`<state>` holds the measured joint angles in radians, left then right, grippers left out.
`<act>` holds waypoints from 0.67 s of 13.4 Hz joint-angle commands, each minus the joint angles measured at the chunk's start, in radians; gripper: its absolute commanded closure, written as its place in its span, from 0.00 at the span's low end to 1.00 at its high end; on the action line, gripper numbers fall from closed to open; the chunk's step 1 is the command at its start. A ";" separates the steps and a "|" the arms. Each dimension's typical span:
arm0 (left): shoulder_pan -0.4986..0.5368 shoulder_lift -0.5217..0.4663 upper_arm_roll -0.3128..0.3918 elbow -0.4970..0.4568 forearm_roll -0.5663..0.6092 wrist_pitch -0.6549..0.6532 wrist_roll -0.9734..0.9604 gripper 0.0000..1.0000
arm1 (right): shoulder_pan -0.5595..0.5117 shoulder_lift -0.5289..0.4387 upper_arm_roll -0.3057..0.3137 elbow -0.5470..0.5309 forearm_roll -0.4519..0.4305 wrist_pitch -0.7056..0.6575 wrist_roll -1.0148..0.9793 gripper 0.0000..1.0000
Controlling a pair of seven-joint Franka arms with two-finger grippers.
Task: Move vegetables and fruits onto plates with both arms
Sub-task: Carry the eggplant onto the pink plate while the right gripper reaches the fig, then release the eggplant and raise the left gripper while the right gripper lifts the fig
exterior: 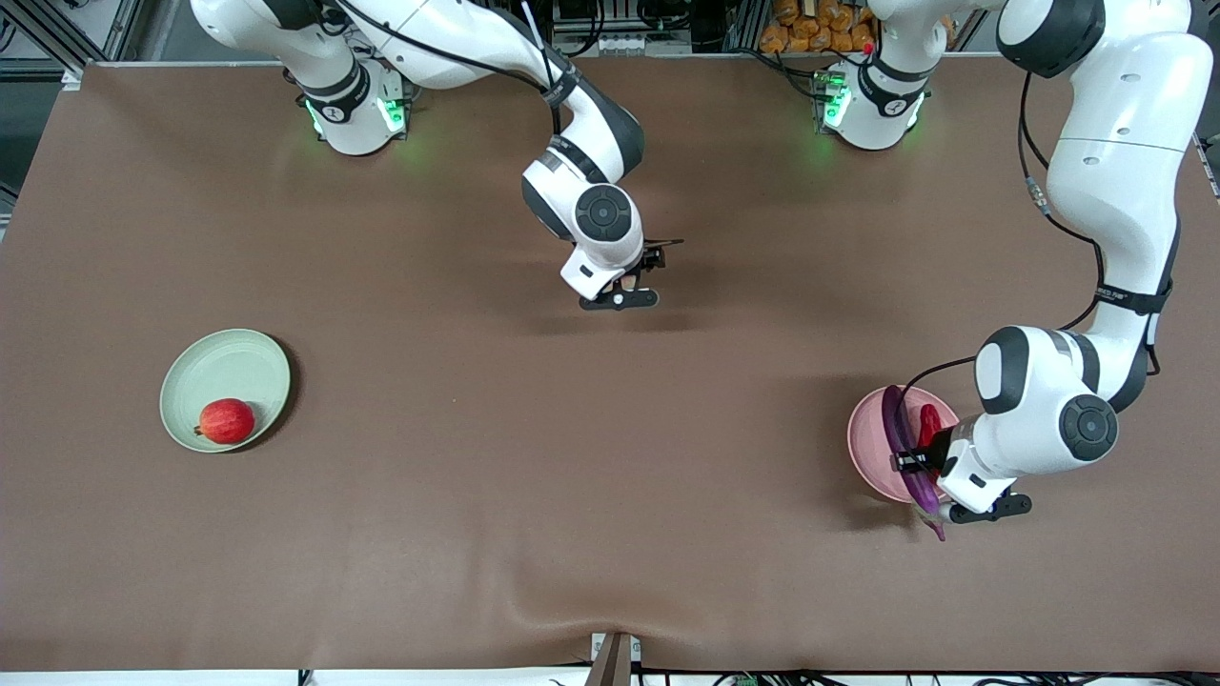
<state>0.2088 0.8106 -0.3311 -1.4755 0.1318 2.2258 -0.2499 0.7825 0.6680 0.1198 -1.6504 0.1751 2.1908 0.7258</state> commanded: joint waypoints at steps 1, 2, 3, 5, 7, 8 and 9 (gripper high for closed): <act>0.008 -0.001 -0.008 0.001 -0.020 0.001 -0.009 0.00 | 0.011 0.010 -0.020 -0.015 -0.042 0.021 0.023 0.00; 0.008 -0.007 -0.008 0.001 -0.020 0.000 -0.008 0.00 | 0.012 0.015 -0.020 -0.016 -0.042 0.023 0.023 0.00; 0.003 -0.020 -0.006 0.004 -0.017 -0.002 -0.011 0.00 | 0.017 0.018 -0.020 -0.017 -0.042 0.024 0.032 0.00; 0.007 -0.079 -0.006 0.006 -0.005 -0.015 -0.020 0.00 | 0.024 0.018 -0.020 -0.017 -0.042 0.023 0.075 0.18; 0.008 -0.166 -0.005 0.010 0.002 -0.063 -0.011 0.00 | 0.018 0.013 -0.020 -0.022 -0.042 0.018 0.086 0.60; 0.015 -0.213 -0.005 0.009 0.002 -0.077 -0.006 0.00 | 0.008 -0.001 -0.022 -0.034 -0.042 0.014 0.087 0.72; 0.015 -0.261 -0.002 0.009 0.002 -0.098 -0.003 0.00 | -0.011 -0.017 -0.029 -0.035 -0.042 0.007 0.087 0.78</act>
<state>0.2131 0.6647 -0.3347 -1.4339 0.1312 2.1817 -0.2580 0.7917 0.6876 0.1027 -1.6572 0.1529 2.2099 0.7889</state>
